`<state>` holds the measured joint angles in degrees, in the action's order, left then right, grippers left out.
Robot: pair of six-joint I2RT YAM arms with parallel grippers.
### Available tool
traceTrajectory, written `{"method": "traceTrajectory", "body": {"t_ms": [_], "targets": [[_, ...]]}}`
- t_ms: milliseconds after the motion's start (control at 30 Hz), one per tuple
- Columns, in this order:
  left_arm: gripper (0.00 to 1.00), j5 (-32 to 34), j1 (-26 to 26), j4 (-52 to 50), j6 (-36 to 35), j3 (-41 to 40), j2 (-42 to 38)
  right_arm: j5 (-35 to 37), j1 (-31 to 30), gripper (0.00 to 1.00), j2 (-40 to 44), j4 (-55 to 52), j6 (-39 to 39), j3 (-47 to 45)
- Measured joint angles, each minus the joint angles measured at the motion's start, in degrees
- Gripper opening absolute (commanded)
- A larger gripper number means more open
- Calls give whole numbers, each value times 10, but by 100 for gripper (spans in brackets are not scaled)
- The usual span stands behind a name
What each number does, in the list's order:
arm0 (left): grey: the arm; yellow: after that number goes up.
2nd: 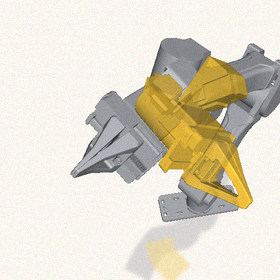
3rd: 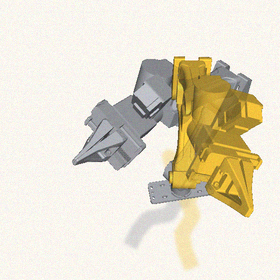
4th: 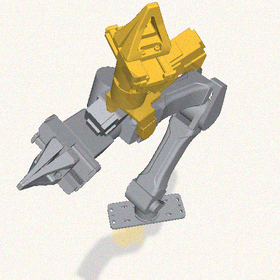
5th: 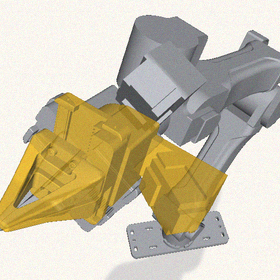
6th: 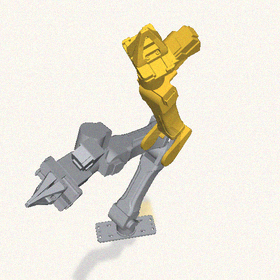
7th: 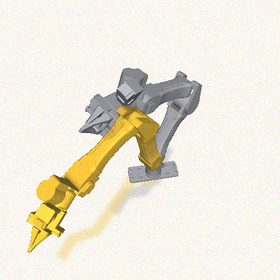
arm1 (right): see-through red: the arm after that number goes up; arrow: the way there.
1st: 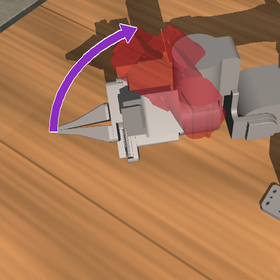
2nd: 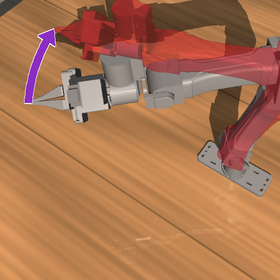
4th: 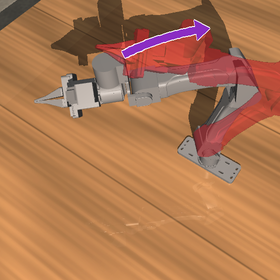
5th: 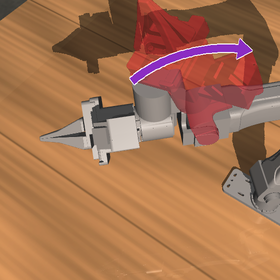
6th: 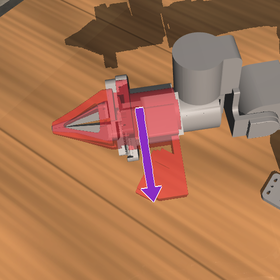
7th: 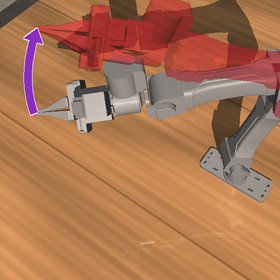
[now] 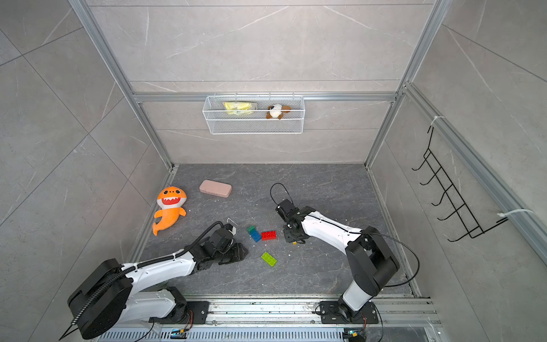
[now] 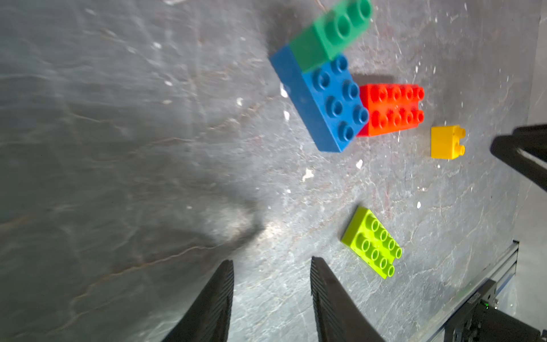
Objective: Assemble the number 5 with lego
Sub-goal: Pick up the lego brick from the center of the board.
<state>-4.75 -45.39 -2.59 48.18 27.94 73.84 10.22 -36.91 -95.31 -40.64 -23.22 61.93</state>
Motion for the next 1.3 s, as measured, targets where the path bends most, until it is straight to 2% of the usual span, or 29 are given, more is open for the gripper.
{"method": "traceTrajectory", "body": {"t_ms": [233,500,533,667,1300], "targets": [[51,1,-40,6,-5,41,55,-21,19,39,-41,19,-2,0],[51,2,-54,13,-9,76,94,-42,27,28,-59,36,-2,3],[51,2,-54,14,-9,80,97,-42,27,28,-60,36,-1,3],[52,2,-55,14,-9,86,103,-49,27,40,-63,37,1,4],[52,3,-55,14,-9,88,107,-32,24,43,-65,30,1,5]]}}
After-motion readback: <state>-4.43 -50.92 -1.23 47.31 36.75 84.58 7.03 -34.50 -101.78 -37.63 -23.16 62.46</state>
